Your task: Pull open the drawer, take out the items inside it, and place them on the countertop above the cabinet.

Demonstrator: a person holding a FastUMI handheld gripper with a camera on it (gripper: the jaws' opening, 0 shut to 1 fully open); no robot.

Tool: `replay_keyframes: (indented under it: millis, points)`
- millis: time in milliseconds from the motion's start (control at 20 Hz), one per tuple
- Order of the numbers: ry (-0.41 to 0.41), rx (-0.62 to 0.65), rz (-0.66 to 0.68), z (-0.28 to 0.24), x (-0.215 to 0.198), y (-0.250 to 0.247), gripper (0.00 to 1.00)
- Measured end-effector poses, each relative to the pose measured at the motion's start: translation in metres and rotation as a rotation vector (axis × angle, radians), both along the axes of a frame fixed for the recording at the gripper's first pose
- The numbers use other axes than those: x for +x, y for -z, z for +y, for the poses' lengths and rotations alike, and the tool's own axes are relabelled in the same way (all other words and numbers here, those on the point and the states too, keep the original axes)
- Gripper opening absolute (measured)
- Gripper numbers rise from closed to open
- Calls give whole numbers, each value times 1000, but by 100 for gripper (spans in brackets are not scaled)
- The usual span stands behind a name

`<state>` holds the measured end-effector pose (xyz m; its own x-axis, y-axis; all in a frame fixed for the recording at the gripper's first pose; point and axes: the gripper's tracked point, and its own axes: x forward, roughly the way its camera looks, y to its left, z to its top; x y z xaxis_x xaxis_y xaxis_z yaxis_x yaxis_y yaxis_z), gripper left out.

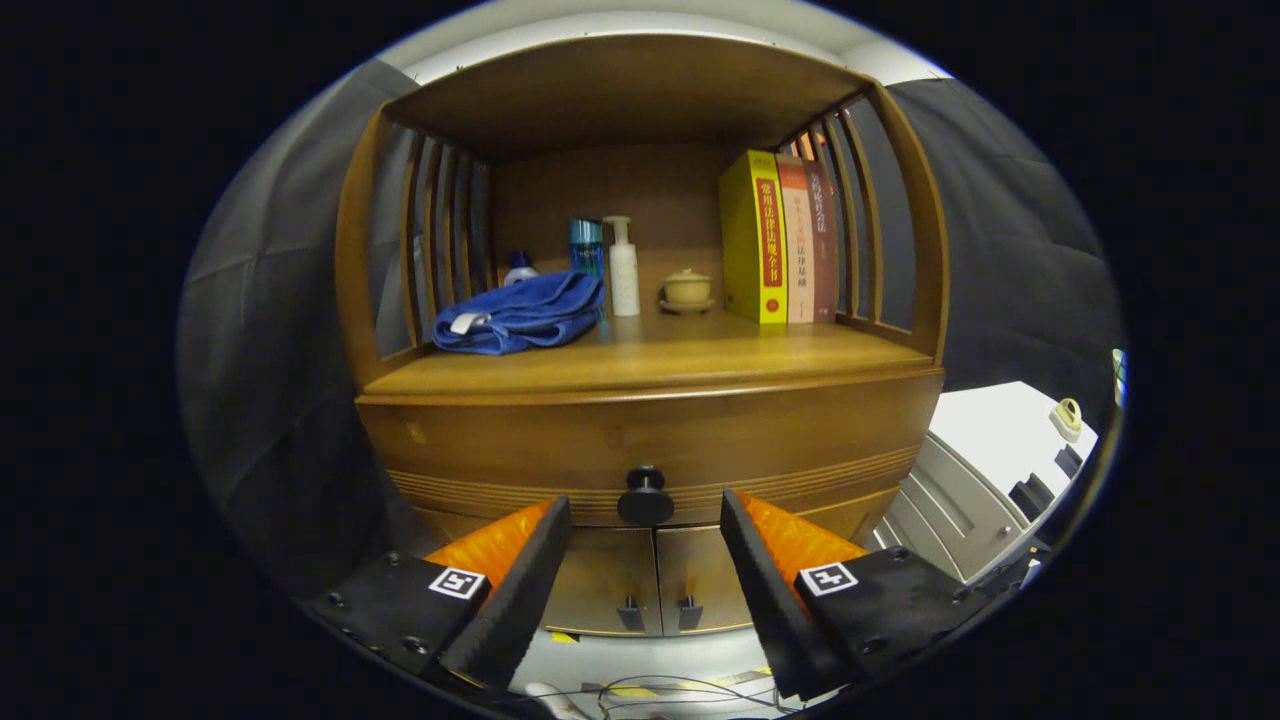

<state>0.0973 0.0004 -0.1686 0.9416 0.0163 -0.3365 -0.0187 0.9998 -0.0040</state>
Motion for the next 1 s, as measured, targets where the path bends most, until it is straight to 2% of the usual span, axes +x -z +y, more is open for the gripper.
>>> replay_keyframes:
  millis: [500, 650, 950, 1000]
  points:
    - [28, 23, 61, -5, 50, 39, 98]
    - [25, 16, 59, -2, 55, 39, 89]
    - [27, -11, 59, -2, 56, 43, 57]
    - [27, -11, 59, -1, 54, 41, 55]
